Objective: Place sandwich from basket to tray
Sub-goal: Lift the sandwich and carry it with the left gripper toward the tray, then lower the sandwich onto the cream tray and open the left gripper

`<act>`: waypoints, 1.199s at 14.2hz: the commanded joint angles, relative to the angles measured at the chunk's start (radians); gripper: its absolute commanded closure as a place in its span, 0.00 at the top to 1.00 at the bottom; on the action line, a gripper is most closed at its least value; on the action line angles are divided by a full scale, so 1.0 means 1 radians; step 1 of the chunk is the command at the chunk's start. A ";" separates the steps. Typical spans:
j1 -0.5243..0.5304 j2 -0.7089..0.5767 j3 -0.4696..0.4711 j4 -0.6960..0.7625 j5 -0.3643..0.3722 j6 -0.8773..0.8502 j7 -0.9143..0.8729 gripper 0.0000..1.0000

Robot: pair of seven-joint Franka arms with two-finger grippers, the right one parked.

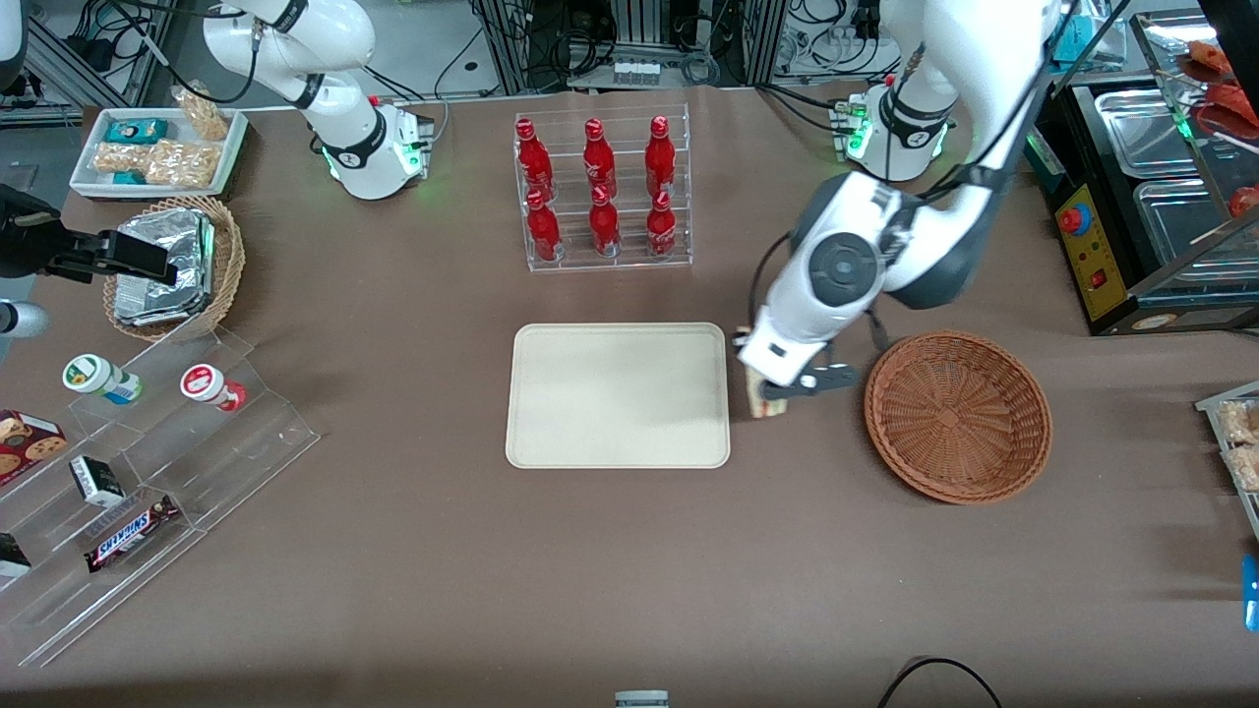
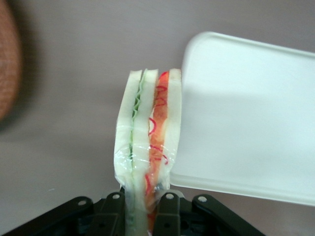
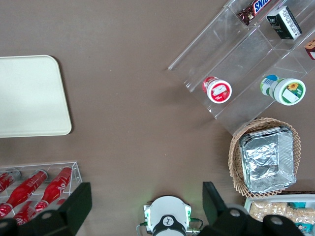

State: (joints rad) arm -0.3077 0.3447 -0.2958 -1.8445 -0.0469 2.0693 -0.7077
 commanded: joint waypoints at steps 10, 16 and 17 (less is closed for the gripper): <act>-0.112 0.226 -0.043 0.190 -0.030 0.074 -0.047 0.23; -0.172 0.321 -0.042 0.301 -0.021 0.075 -0.134 0.23; -0.175 0.338 -0.042 0.315 -0.019 0.075 -0.142 0.23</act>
State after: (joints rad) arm -0.4592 0.6422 -0.3435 -1.5838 -0.0687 2.1511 -0.8156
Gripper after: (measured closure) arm 0.767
